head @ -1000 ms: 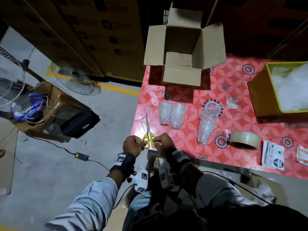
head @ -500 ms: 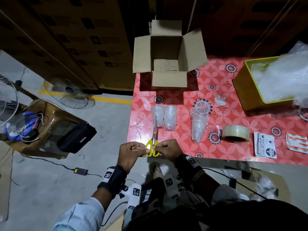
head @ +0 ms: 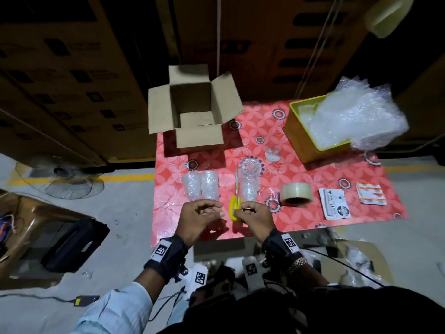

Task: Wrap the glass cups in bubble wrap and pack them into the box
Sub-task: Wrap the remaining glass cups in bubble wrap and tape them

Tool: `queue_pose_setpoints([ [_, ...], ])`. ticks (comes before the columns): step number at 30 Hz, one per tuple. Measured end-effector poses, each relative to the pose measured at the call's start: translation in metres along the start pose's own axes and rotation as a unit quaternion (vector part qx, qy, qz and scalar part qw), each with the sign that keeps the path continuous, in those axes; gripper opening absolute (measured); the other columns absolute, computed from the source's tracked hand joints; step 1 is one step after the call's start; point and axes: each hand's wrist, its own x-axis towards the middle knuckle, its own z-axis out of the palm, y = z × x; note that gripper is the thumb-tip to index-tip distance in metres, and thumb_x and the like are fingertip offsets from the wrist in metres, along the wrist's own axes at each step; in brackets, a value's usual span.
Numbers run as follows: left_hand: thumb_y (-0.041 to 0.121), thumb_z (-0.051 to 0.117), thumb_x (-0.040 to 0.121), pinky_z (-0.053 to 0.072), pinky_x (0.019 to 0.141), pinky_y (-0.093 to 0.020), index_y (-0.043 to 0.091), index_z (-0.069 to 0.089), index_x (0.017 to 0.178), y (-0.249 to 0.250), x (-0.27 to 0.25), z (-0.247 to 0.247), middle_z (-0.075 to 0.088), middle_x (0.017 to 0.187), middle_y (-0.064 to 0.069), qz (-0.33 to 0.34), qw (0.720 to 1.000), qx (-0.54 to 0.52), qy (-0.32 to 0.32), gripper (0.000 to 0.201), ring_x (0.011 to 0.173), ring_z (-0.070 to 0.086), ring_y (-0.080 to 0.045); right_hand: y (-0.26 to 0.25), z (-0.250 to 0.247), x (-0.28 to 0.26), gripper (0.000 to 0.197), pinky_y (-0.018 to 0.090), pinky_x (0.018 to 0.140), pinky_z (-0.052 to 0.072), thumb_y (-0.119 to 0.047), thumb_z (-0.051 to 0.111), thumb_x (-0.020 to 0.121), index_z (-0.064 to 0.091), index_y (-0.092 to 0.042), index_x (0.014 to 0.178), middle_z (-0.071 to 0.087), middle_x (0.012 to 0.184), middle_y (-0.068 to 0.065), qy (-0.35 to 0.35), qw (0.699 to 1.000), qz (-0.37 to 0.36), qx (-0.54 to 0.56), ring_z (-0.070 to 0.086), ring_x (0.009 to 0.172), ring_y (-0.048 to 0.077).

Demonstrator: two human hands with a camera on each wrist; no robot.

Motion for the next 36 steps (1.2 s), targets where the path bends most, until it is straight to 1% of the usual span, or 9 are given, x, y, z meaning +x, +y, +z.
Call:
queue_pose_setpoints([
  [3, 0.0, 0.086, 0.078, 0.056, 0.075, -0.025, 0.004, 0.078, 0.094, -0.003, 0.018, 0.013, 0.074, 0.08, -0.008, -0.033, 0.999, 0.028, -0.007, 0.018, 0.073, 0.068, -0.016, 0.003, -0.035, -0.001, 0.008, 0.043, 0.066, 0.048, 0.004, 0.071, 0.082, 0.072, 0.005, 0.09, 0.064, 0.071, 0.022, 0.015, 0.998, 0.026, 0.049, 0.057, 0.069, 0.032],
  [7, 0.016, 0.091, 0.076, 0.061, 0.084, -0.042, 0.013, 0.078, 0.09, -0.019, 0.04, 0.031, 0.076, 0.082, -0.007, -0.085, 0.992, 0.091, -0.027, 0.02, 0.083, 0.072, -0.028, 0.018, -0.084, -0.009, 0.011, 0.031, 0.073, 0.058, 0.007, 0.069, 0.088, 0.075, 0.0, 0.093, 0.068, 0.088, 0.023, 0.011, 0.992, 0.049, 0.117, 0.064, 0.077, 0.029],
  [10, 0.039, 0.089, 0.062, 0.06, 0.091, -0.053, 0.016, 0.077, 0.088, -0.026, 0.054, 0.049, 0.077, 0.086, -0.009, -0.115, 0.985, 0.125, -0.031, 0.037, 0.09, 0.074, -0.035, 0.027, -0.116, -0.01, 0.015, 0.025, 0.067, 0.06, 0.01, 0.066, 0.089, 0.07, 0.007, 0.103, 0.07, 0.086, 0.02, -0.001, 0.986, 0.083, 0.144, 0.069, 0.071, 0.022],
  [14, 0.041, 0.087, 0.064, 0.058, 0.091, -0.058, 0.016, 0.075, 0.089, -0.032, 0.08, 0.068, 0.078, 0.088, -0.007, -0.145, 0.978, 0.149, -0.025, 0.037, 0.091, 0.075, -0.036, 0.03, -0.138, -0.008, 0.005, 0.021, 0.057, 0.056, 0.001, 0.069, 0.089, 0.068, 0.005, 0.092, 0.064, 0.08, 0.017, -0.037, 0.98, 0.116, 0.155, 0.066, 0.061, 0.013],
  [17, 0.037, 0.09, 0.073, 0.059, 0.09, -0.054, 0.015, 0.072, 0.093, -0.03, 0.096, 0.079, 0.077, 0.092, -0.008, -0.152, 0.974, 0.166, 0.008, 0.034, 0.093, 0.074, -0.034, 0.037, -0.153, -0.003, 0.02, 0.024, 0.059, 0.055, -0.016, 0.077, 0.086, 0.071, 0.002, 0.092, 0.068, 0.082, 0.016, -0.069, 0.975, 0.131, 0.163, 0.067, 0.066, 0.018],
  [22, 0.052, 0.09, 0.073, 0.051, 0.075, -0.028, 0.012, 0.063, 0.106, -0.026, 0.121, 0.099, 0.071, 0.1, -0.002, -0.166, 0.951, 0.262, 0.012, 0.059, 0.09, 0.066, -0.017, 0.045, -0.164, 0.001, 0.03, 0.03, 0.058, 0.056, -0.028, 0.074, 0.079, 0.071, 0.0, 0.09, 0.072, 0.086, 0.015, -0.113, 0.964, 0.167, 0.172, 0.07, 0.07, 0.022],
  [26, 0.058, 0.085, 0.076, 0.038, 0.06, -0.031, 0.017, 0.056, 0.077, -0.026, 0.133, 0.116, 0.059, 0.073, -0.001, -0.193, 0.925, 0.326, -0.014, 0.05, 0.064, 0.052, -0.017, 0.061, -0.168, 0.001, 0.079, 0.034, 0.057, 0.056, -0.051, 0.098, 0.053, 0.07, 0.007, 0.099, 0.072, 0.087, 0.018, -0.138, 0.96, 0.185, 0.159, 0.071, 0.074, 0.025],
  [29, 0.067, 0.082, 0.073, 0.03, 0.057, -0.032, 0.02, 0.04, 0.056, -0.034, 0.138, 0.118, 0.041, 0.053, 0.0, -0.193, 0.915, 0.355, -0.026, 0.064, 0.052, 0.04, -0.021, 0.068, -0.166, -0.002, 0.058, 0.035, 0.06, 0.056, -0.046, 0.089, 0.064, 0.074, 0.001, 0.095, 0.072, 0.096, 0.019, -0.129, 0.951, 0.222, 0.173, 0.071, 0.081, 0.027],
  [36, 0.057, 0.08, 0.082, 0.032, 0.057, -0.033, 0.018, 0.044, 0.071, -0.044, 0.135, 0.112, 0.046, 0.067, 0.001, -0.176, 0.922, 0.345, -0.005, 0.054, 0.062, 0.043, -0.017, 0.064, -0.132, 0.018, 0.053, 0.036, 0.069, 0.058, -0.052, 0.084, 0.077, 0.068, -0.011, 0.106, 0.07, 0.099, 0.013, -0.125, 0.954, 0.233, 0.141, 0.07, 0.088, 0.021],
])
